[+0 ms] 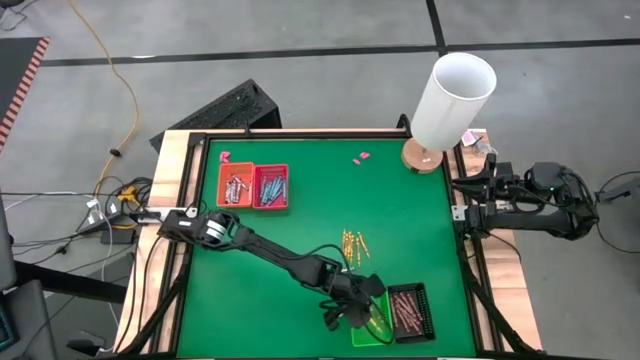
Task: Sort crayons
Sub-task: Put the yellow crayon into the green bin
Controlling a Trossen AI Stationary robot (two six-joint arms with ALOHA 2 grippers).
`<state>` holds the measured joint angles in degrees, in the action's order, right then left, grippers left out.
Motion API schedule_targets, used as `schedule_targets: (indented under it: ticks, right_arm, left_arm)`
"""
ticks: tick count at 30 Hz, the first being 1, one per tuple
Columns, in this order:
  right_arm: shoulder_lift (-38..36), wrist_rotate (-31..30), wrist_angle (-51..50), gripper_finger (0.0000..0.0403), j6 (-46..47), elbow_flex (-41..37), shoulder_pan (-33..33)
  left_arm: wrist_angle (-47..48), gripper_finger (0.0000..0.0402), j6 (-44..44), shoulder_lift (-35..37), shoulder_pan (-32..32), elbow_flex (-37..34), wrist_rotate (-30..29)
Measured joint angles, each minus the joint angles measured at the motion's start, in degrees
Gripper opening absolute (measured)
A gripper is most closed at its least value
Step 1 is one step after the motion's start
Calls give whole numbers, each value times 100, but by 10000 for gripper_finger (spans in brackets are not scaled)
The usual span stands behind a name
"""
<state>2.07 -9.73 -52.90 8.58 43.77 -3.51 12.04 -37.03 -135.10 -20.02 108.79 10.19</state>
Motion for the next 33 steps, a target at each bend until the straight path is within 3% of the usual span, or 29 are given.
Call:
schedule_targets:
  ticks: [7, 17, 25, 33]
  right_arm:
    - [0, 0, -1, 68, 0, 0, 0]
    - [0, 2, 0, 68, -2, 0, 0]
    - [0, 2, 0, 68, -3, 0, 0]
    - [0, 2, 0, 68, -4, 0, 0]
  left_arm:
    - [85, 24, 7, -14, -15, 40, -399]
    - [81, 28, 126, -14, -17, 94, -352]
    - [152, 88, 387, -10, -28, 94, -407]
    - [239, 141, 1235, 289, -74, 94, -1359]
